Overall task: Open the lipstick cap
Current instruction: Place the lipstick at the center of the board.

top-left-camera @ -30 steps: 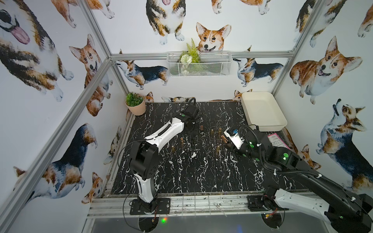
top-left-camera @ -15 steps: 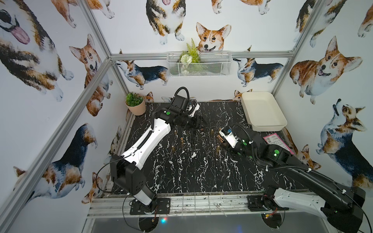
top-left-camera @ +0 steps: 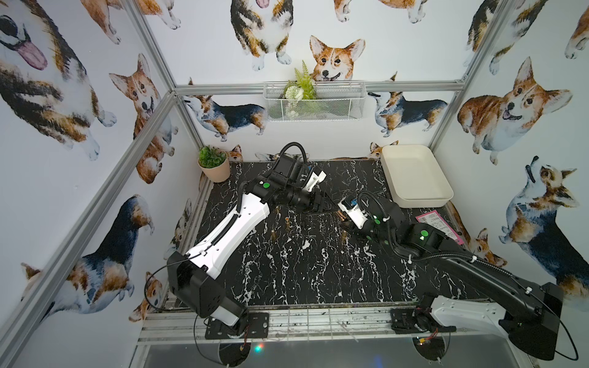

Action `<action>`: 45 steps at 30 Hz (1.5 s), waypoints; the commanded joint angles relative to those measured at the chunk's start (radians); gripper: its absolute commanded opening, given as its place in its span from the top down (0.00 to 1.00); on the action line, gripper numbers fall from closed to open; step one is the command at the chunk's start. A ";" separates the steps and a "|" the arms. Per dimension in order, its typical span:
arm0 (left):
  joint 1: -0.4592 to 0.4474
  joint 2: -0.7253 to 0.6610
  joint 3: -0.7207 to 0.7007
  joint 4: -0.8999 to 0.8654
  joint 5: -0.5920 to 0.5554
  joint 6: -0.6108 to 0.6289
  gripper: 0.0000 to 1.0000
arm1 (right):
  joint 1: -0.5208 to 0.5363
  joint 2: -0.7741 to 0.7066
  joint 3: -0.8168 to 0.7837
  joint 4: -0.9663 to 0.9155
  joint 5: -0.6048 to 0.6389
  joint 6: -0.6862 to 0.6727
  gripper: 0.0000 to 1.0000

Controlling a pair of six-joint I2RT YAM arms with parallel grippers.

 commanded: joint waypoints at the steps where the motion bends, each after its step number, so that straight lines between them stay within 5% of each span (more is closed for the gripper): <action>1: -0.019 -0.001 -0.002 -0.003 0.014 -0.005 0.45 | 0.002 0.008 0.019 0.051 -0.013 -0.007 0.84; 13: -0.033 0.062 0.056 -0.028 -0.021 0.026 0.47 | 0.002 0.008 0.029 0.045 -0.024 -0.012 0.84; 26: -0.044 0.093 0.101 -0.067 0.003 0.047 0.71 | 0.002 0.008 0.019 0.049 -0.015 -0.011 0.84; 45: -0.046 0.096 0.117 -0.095 -0.006 0.061 0.77 | 0.002 0.042 0.028 0.042 -0.010 -0.016 0.82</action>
